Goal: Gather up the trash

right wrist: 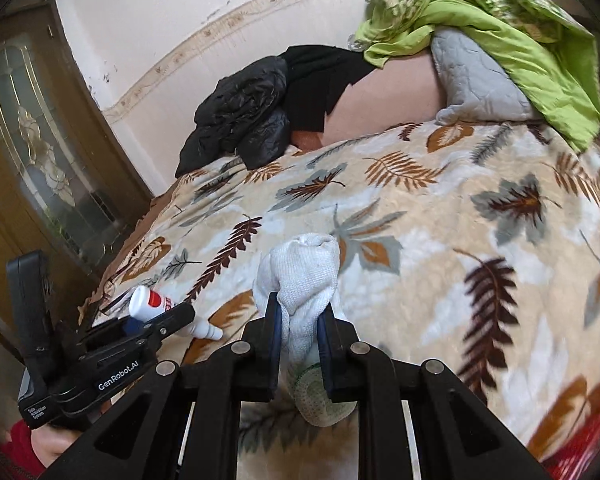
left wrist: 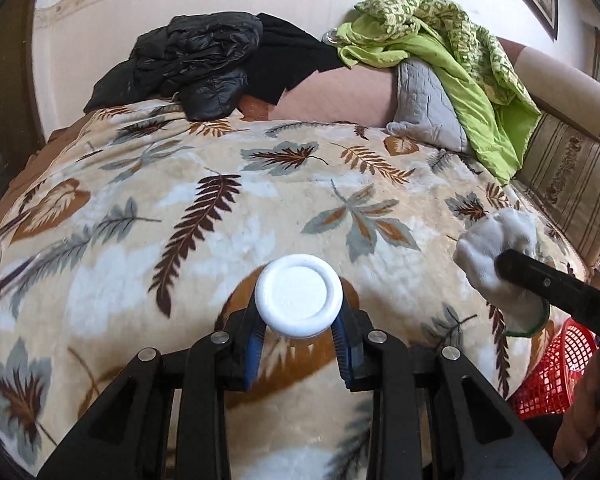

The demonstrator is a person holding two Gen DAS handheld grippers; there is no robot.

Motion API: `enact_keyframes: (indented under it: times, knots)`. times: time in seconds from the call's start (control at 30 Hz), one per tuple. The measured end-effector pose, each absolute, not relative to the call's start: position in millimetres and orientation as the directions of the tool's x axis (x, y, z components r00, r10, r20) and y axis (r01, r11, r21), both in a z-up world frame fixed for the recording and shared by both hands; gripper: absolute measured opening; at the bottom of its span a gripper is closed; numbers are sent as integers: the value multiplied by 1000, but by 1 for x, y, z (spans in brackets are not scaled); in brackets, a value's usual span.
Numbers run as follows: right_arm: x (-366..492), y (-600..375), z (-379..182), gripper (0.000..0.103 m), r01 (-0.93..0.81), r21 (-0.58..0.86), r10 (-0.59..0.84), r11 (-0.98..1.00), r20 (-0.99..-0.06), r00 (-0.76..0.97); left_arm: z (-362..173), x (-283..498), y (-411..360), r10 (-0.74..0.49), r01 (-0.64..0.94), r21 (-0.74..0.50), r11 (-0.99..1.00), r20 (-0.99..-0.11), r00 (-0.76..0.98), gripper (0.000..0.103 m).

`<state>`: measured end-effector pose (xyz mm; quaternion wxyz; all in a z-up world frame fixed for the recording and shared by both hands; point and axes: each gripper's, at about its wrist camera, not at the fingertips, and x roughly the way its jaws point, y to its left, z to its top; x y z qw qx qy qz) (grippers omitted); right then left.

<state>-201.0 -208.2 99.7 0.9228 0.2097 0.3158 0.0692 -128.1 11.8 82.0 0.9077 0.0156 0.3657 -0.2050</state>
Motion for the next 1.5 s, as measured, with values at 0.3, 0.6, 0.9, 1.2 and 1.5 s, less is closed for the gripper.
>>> enact_keyframes:
  times: [0.3,0.6,0.9,1.2,1.5]
  knots:
    - [-202,-213,95,17,34,441,241,897,-553,797,71,-125,17,-268,322,-46,945,-673,689,29]
    - [-202,-207,96,17,22,421,238,907,-555,797,70,-127,10,-235,325,17,946,-656,717,29]
    - [-202,-212,95,17,27,432,242,901,-554,796,73,-131,6,-224,330,51,943,-636,738,29]
    - [-202,-211,95,17,27,432,242,901,-555,796,73,-132,5,-223,330,54,942,-635,740,29]
    - [-204,-214,96,17,38,444,241,895,-553,797,75,-134,-2,-237,349,54,935,-637,733,29]
